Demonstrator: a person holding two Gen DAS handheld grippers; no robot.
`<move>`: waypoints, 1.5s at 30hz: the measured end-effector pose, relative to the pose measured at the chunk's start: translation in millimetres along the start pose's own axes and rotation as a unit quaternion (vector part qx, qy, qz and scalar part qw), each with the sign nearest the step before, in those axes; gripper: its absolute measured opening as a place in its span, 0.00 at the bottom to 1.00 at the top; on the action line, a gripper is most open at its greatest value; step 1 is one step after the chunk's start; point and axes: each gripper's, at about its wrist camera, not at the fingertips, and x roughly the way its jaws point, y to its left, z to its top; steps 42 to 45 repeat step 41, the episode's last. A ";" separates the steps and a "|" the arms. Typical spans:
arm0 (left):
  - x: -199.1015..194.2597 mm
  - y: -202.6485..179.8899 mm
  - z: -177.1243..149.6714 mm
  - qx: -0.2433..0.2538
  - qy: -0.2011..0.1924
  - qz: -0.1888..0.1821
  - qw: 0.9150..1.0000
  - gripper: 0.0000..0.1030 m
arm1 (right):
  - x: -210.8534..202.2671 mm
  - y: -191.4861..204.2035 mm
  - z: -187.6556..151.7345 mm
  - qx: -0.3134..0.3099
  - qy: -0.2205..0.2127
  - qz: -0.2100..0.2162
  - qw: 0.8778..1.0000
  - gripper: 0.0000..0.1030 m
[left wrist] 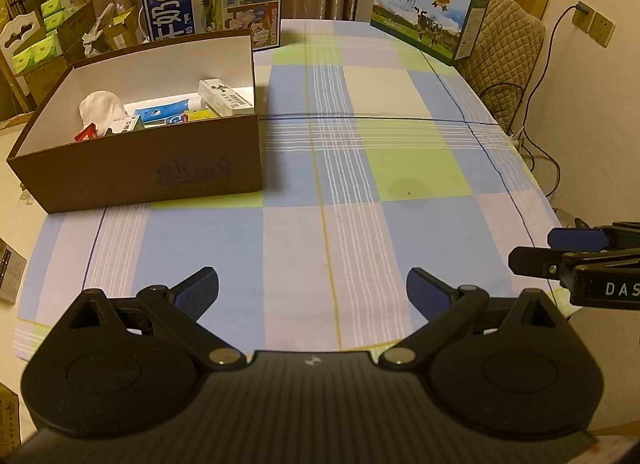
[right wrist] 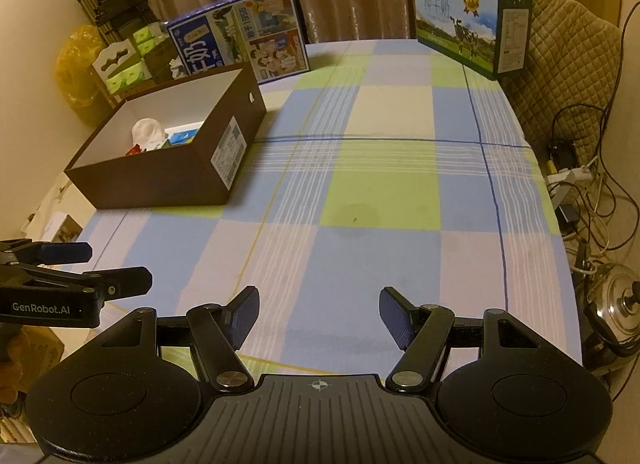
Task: Organize objects
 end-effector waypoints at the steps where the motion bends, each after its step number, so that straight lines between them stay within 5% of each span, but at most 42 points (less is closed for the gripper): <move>1: 0.0 -0.1 0.2 0.000 0.000 0.000 1.000 0.96 | 0.1 0.1 -0.1 0.000 0.000 0.000 1.000 0.62; 45: 4.2 2.4 7.7 0.006 -0.003 0.005 1.000 0.95 | 6.5 -1.7 7.4 0.003 0.002 0.006 1.000 0.62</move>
